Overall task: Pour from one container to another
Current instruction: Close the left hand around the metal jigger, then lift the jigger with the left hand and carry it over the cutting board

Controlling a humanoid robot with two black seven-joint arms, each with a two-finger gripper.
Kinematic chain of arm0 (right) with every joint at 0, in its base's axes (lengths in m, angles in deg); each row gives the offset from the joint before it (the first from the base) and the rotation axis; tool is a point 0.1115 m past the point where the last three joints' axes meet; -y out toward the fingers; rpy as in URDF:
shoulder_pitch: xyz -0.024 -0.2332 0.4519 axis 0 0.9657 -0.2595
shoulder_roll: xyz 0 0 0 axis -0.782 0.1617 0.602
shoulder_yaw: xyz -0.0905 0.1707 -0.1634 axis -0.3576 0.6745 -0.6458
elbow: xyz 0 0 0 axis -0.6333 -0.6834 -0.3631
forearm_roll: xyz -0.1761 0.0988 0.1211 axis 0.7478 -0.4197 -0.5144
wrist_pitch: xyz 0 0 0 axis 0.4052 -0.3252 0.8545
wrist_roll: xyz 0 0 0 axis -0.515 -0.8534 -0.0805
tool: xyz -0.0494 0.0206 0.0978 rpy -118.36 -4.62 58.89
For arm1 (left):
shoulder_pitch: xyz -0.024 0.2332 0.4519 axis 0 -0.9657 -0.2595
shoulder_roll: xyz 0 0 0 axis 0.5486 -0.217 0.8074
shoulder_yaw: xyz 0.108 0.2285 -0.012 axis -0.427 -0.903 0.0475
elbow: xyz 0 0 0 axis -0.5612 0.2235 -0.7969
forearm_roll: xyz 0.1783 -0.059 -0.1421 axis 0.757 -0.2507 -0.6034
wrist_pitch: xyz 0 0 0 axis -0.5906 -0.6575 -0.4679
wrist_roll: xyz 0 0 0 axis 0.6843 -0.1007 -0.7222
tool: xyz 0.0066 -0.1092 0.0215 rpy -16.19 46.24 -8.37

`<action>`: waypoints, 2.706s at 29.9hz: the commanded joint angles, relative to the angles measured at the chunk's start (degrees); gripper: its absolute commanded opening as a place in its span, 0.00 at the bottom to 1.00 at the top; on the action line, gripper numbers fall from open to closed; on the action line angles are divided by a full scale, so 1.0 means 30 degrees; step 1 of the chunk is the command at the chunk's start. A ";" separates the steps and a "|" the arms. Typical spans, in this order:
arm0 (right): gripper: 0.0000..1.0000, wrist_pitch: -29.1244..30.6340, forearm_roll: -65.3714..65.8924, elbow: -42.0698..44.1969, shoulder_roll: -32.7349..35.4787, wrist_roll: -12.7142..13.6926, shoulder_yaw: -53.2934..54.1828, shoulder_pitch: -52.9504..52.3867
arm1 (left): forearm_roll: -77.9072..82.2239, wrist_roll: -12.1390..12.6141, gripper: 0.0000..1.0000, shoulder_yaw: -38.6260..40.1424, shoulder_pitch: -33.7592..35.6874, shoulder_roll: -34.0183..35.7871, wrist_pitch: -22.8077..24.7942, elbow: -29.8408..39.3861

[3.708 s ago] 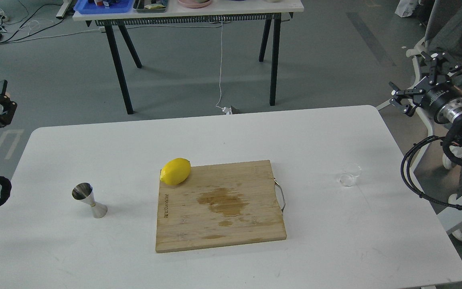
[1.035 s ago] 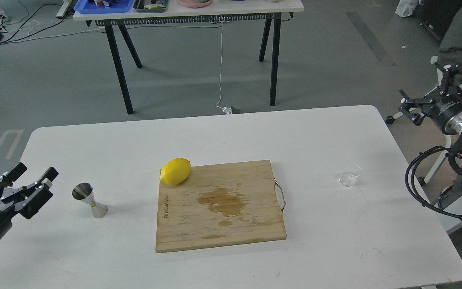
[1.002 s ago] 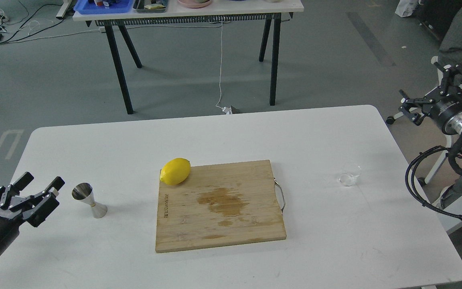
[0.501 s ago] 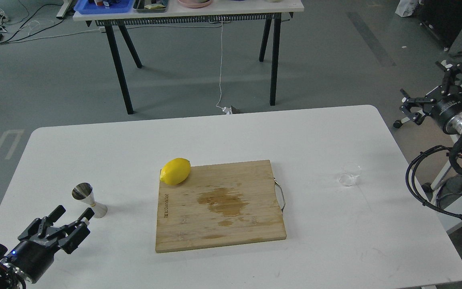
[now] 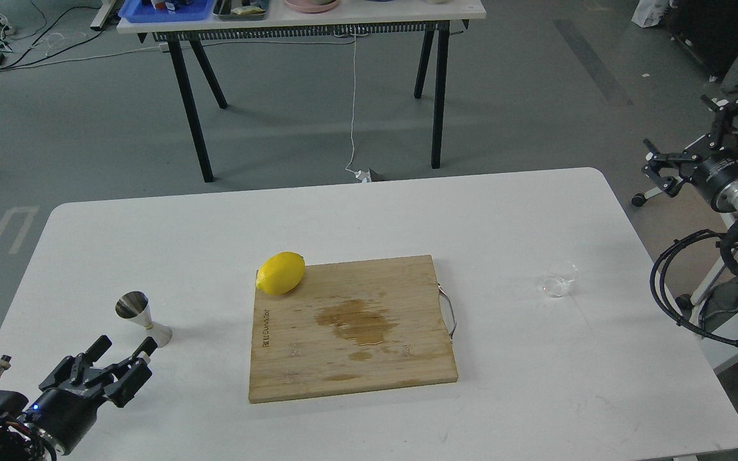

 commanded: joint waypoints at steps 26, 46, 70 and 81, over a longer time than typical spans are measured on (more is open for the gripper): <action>0.98 0.0001 0.0000 0.0001 0.0213 0.0001 0.0229 0.0012 | -0.0130 -0.0002 0.94 -0.1239 0.3406 -0.2898 0.0002 -0.4178; 0.98 0.0001 -0.0029 0.0001 0.0447 0.0001 0.0229 0.0041 | -0.0306 -0.0002 0.29 -0.2470 0.4637 -0.4071 0.0002 -0.6728; 0.98 0.0001 0.0117 0.0323 0.0711 0.0030 -0.0647 -0.1245 | -0.0340 -0.0002 0.04 -0.3228 0.9846 -0.1258 0.0002 0.0505; 0.98 0.0001 0.0118 0.1876 0.0888 0.0030 -0.2730 -0.3006 | 0.5486 -0.0002 0.04 -0.5516 1.1346 -0.6613 0.0002 0.0102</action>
